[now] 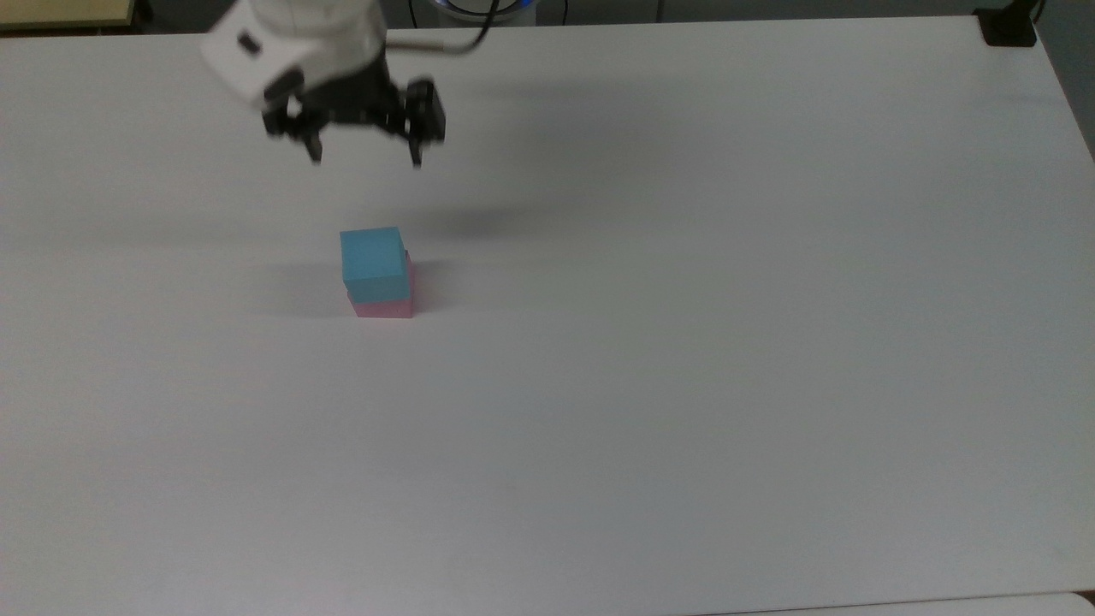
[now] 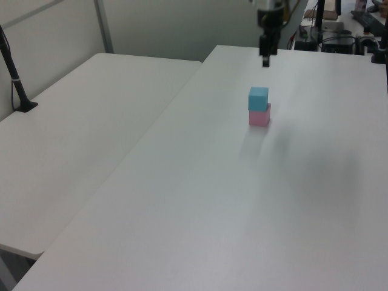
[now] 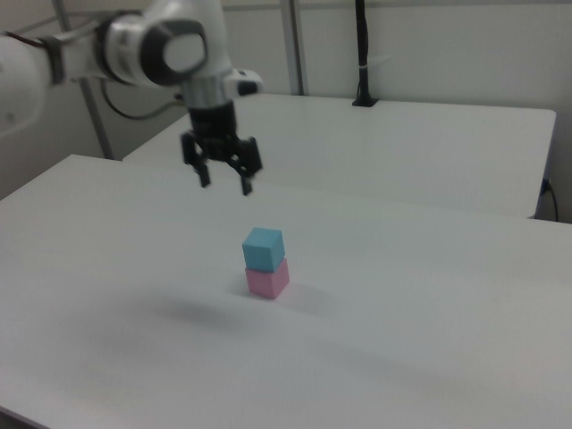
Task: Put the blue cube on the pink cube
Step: 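Open the gripper and raise it away from the stacked cubes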
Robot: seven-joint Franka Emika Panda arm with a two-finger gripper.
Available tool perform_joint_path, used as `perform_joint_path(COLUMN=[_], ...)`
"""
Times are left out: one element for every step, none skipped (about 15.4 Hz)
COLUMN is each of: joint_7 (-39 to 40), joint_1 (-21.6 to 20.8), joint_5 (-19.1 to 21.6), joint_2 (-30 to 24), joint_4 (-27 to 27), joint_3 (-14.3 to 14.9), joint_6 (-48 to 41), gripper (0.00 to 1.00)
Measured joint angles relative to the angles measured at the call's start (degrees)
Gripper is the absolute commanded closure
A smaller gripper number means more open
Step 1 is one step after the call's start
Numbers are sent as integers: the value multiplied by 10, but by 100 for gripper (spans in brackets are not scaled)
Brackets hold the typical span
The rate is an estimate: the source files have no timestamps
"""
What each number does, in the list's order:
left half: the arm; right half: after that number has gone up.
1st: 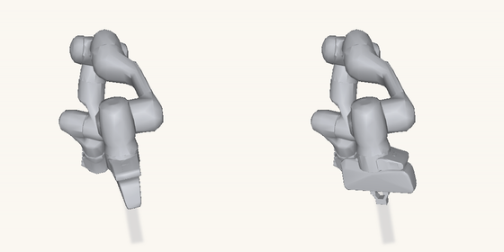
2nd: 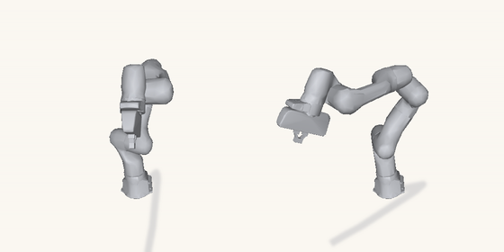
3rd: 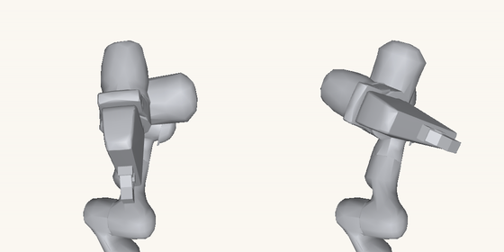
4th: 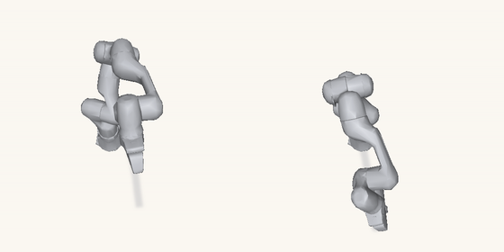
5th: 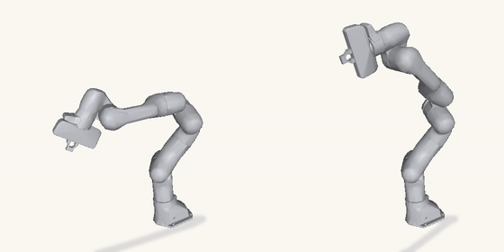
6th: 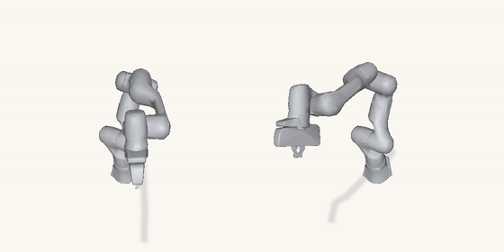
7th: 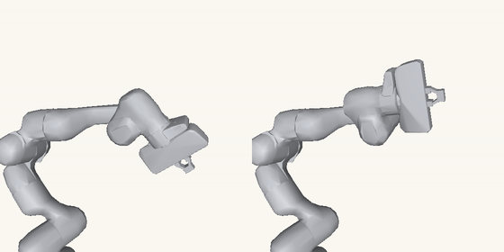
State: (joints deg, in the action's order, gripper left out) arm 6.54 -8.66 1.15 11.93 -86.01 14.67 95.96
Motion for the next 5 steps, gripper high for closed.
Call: perform_joint_path(joint_7=[-2, -3, -3, -3, -3], joint_1=[0, 0, 0, 2, 4], joint_5=[-6, -14, -22, -27, -30], joint_2=[-31, -64, -95, -118, -136], joint_4=[-17, -39, -65, -85, -102], joint_3=[-3, -5, -7, -7, -8], joint_6=[-18, -29, -32, -32, -32], gripper=[0, 0, 0, 0, 0])
